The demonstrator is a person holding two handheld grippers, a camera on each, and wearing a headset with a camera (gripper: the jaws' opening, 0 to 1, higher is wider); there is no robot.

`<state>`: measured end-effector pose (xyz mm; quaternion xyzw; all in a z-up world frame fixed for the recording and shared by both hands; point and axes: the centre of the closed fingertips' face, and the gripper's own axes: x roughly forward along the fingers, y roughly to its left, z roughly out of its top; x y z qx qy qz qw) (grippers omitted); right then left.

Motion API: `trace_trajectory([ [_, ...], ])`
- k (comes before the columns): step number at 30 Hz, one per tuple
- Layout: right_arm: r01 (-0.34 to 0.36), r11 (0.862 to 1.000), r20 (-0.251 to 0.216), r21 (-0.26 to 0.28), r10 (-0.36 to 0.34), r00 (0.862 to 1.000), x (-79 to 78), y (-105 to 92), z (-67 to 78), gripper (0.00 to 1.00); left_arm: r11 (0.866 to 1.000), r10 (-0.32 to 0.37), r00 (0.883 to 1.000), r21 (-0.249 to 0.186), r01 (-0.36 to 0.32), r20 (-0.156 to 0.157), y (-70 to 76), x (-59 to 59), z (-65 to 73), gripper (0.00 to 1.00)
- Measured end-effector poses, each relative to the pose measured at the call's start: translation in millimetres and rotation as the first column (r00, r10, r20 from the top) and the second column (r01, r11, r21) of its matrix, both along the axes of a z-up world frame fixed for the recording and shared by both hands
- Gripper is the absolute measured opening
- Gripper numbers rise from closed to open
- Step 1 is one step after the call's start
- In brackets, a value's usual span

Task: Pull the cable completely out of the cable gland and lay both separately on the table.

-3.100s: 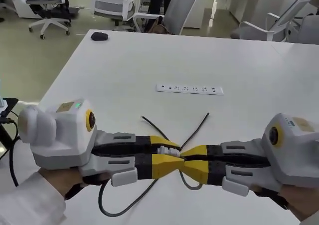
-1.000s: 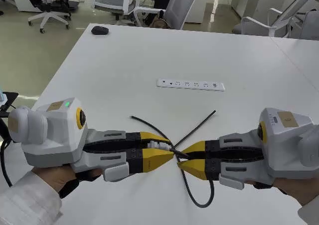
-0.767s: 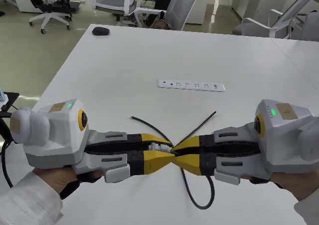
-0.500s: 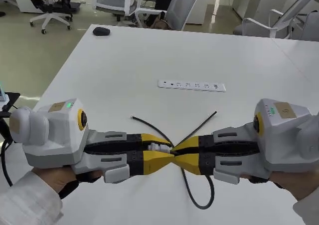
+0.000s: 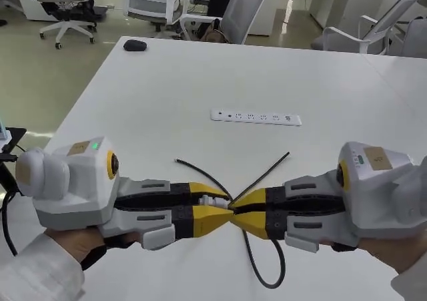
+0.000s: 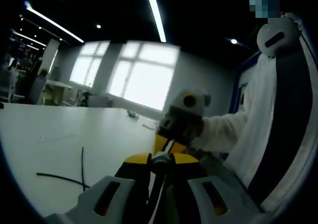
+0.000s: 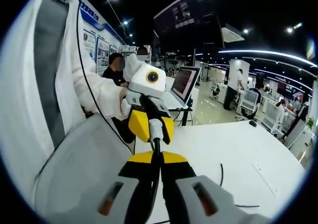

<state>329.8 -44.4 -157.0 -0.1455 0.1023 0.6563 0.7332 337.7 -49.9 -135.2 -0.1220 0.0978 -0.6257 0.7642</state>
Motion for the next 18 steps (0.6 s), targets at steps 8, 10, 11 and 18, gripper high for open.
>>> trace_trajectory([
  [8,0.023,0.999,0.008,-0.027,-0.022,1.0,7.1,-13.0,-13.2,0.02,1.0,0.015,1.0,0.0,-0.015,-0.002,5.3,2.6,0.1,0.17],
  [10,0.03,0.999,0.006,-0.038,-0.03,1.0,9.1,-16.5,-18.1,0.02,1.0,0.02,1.0,-0.003,-0.02,-0.006,6.4,3.7,-0.1,0.17],
  [11,0.036,0.998,0.006,-0.054,-0.035,0.999,10.1,-19.2,-22.8,0.02,1.0,0.023,1.0,-0.003,-0.023,-0.006,6.6,4.1,-0.1,0.17],
  [18,0.053,0.989,0.018,-0.141,-0.051,0.999,12.5,-34.6,-43.6,0.02,1.0,0.025,1.0,-0.008,-0.025,-0.008,7.3,4.5,0.1,0.17],
])
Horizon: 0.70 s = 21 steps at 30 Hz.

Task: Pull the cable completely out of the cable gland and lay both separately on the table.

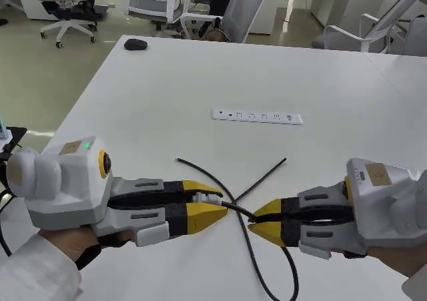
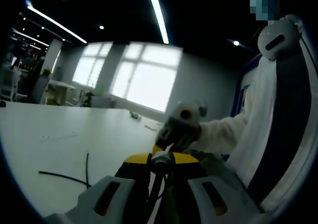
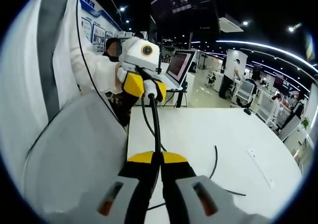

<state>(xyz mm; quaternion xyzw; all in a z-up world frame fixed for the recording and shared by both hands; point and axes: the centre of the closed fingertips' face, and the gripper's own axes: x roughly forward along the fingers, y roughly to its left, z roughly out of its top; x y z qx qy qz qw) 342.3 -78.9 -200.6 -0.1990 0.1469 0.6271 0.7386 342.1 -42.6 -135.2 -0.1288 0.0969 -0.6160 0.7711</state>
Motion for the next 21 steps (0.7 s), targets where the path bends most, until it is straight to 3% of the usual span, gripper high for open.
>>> trace_trajectory([
  [4,0.015,1.0,0.0,-0.028,-0.015,1.0,3.1,-8.0,-9.0,0.02,1.0,0.001,1.0,0.0,-0.001,0.0,0.3,0.1,0.2,0.17],
  [12,0.044,0.991,-0.006,-0.128,-0.046,0.999,7.3,-25.2,-40.3,0.02,1.0,0.001,1.0,0.004,-0.001,0.005,0.4,-1.2,0.3,0.17],
  [21,0.055,0.989,-0.018,-0.135,-0.058,0.998,6.3,-30.0,-45.4,0.02,1.0,-0.001,1.0,0.019,0.001,0.0,-1.1,-3.0,-3.2,0.17],
])
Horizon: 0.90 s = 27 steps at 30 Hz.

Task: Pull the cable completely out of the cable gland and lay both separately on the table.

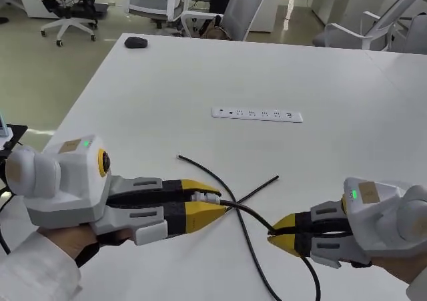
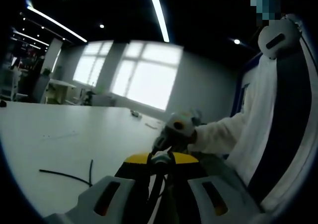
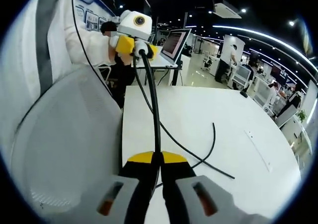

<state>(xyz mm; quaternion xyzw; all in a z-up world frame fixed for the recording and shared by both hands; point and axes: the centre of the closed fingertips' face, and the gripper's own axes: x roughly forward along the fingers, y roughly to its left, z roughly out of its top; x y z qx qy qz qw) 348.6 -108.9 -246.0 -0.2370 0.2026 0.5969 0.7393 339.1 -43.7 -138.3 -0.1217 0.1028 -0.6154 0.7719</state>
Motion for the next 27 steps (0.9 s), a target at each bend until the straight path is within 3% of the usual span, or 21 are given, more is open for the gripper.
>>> trace_trajectory([
  [4,0.004,1.0,-0.006,-0.002,-0.004,1.0,0.1,-0.9,-0.9,0.02,1.0,-0.002,1.0,0.006,0.002,0.004,-1.3,-0.2,-0.3,0.17],
  [6,0.007,1.0,-0.039,0.014,-0.006,0.999,-2.1,-0.7,0.2,0.03,1.0,0.004,1.0,0.003,-0.004,-0.002,-0.8,1.2,0.2,0.17],
  [8,0.017,1.0,-0.096,0.02,-0.015,0.995,-6.0,-1.6,-0.4,0.03,1.0,0.017,1.0,0.024,-0.017,-0.01,0.9,3.8,-3.3,0.17],
  [10,0.023,0.999,-0.095,0.033,-0.02,0.995,-5.1,-1.8,2.0,0.03,0.998,0.021,1.0,0.059,-0.021,-0.005,1.3,4.9,-9.0,0.17],
  [12,0.03,0.998,-0.101,0.061,-0.024,0.995,-4.5,-0.7,6.8,0.03,0.998,0.021,1.0,0.067,-0.02,-0.005,0.6,4.5,-10.6,0.17],
  [19,0.02,0.987,-0.095,0.158,-0.005,0.995,-5.2,16.1,41.8,0.11,0.998,0.018,1.0,0.058,-0.017,-0.016,-2.4,4.4,-11.5,0.17],
  [27,-0.044,0.965,-0.024,0.26,0.052,0.998,-8.2,46.1,91.3,0.16,0.998,-0.004,1.0,0.066,0.005,-0.016,-8.2,0.5,-13.3,0.17],
])
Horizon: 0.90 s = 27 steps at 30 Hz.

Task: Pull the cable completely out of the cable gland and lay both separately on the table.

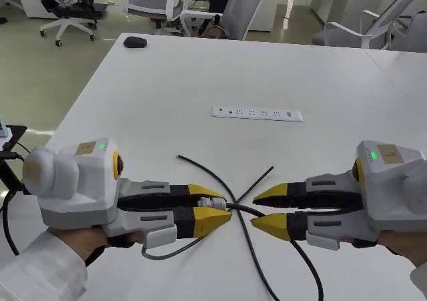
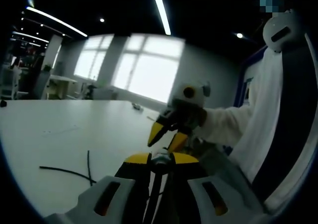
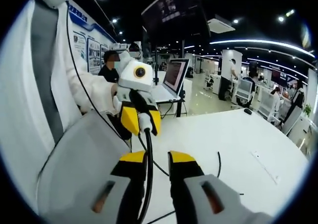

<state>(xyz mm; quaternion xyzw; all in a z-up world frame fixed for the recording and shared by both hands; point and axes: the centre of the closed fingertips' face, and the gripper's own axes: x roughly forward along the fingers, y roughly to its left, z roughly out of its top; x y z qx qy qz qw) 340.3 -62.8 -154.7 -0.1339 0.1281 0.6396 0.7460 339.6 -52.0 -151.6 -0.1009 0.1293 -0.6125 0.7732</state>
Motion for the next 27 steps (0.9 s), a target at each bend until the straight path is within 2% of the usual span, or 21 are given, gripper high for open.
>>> trace_trajectory([
  [4,-0.041,0.999,0.032,0.005,0.04,0.999,-4.4,11.7,9.4,0.14,1.0,-0.015,1.0,0.001,0.015,-0.004,-2.3,-2.3,-0.7,0.17],
  [11,-0.066,0.998,0.006,0.02,0.066,0.998,-8.6,14.9,6.8,0.1,1.0,-0.022,1.0,0.005,0.023,-0.006,-2.9,-3.5,-1.7,0.17],
  [20,-0.077,0.997,-0.014,-0.005,0.077,0.997,-12.0,10.1,1.2,0.07,0.999,-0.037,0.999,-0.009,0.037,-0.013,-5.0,-3.8,-0.7,0.17],
  [24,-0.096,0.995,-0.002,-0.023,0.096,0.995,-12.9,13.3,0.0,0.04,0.999,-0.038,0.999,-0.005,0.038,-0.009,-5.8,-3.7,-1.1,0.17],
  [27,-0.1,0.995,0.027,-0.029,0.101,0.995,-11.1,14.4,0.3,0.04,0.999,-0.031,0.999,-0.007,0.031,-0.013,-2.6,-1.9,-1.0,0.17],
])
